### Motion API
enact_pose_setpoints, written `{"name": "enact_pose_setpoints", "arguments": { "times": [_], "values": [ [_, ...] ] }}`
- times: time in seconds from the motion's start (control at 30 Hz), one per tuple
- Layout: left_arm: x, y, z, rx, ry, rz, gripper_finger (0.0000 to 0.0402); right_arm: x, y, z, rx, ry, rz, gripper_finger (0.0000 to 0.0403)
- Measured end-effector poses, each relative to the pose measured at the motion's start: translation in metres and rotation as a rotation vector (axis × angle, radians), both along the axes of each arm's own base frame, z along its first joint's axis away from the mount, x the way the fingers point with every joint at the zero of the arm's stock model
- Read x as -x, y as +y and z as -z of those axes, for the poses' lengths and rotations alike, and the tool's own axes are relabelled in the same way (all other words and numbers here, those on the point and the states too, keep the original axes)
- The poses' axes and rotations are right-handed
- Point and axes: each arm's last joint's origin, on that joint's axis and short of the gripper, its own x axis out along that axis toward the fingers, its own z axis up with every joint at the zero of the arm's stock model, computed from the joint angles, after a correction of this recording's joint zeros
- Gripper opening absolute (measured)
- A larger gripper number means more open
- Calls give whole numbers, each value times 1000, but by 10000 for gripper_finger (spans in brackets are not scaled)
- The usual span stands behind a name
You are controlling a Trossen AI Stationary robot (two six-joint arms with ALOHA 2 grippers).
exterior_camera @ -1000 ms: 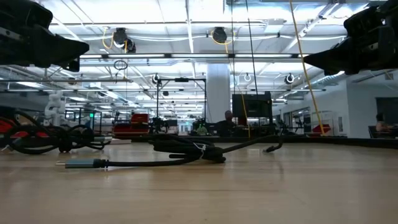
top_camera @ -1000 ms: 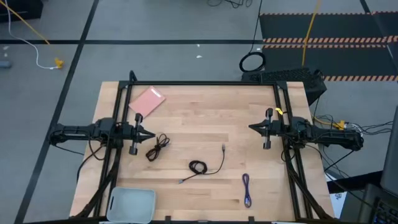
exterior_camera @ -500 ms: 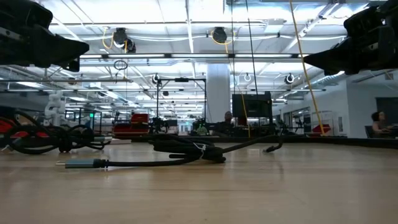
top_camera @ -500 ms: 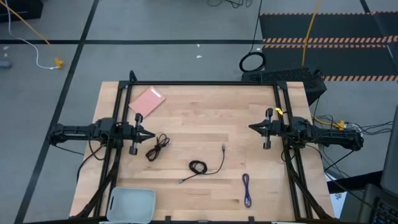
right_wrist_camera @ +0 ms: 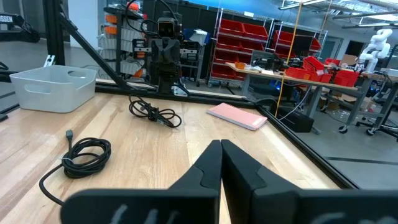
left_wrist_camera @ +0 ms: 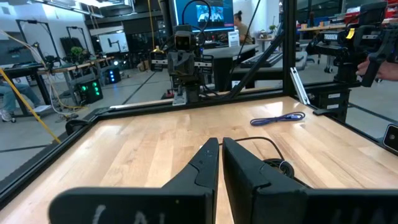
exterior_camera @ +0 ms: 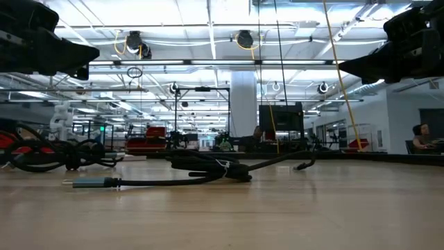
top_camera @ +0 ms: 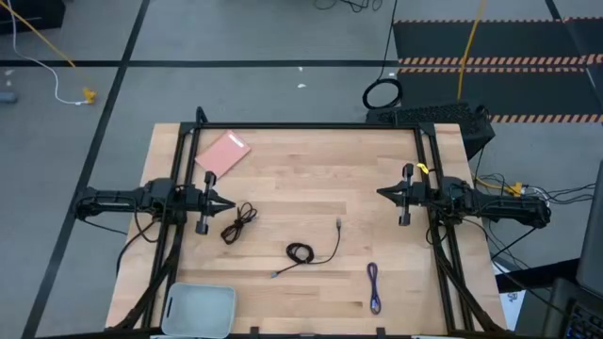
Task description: Pick and place USB-C Cables
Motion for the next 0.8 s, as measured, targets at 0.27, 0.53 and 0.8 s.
{"name": "enact_pose_setpoints", "arguments": {
  "times": [0.27,0.53,0.8],
  "values": [
    [0,0,0,0,0,0,26,0,0,0,0,0,0,0],
    [0,0,0,12,0,0,26,0,0,0,0,0,0,0],
    [0,0,0,51,1,-4,26,0,0,0,0,0,0,0]
  ]
}}
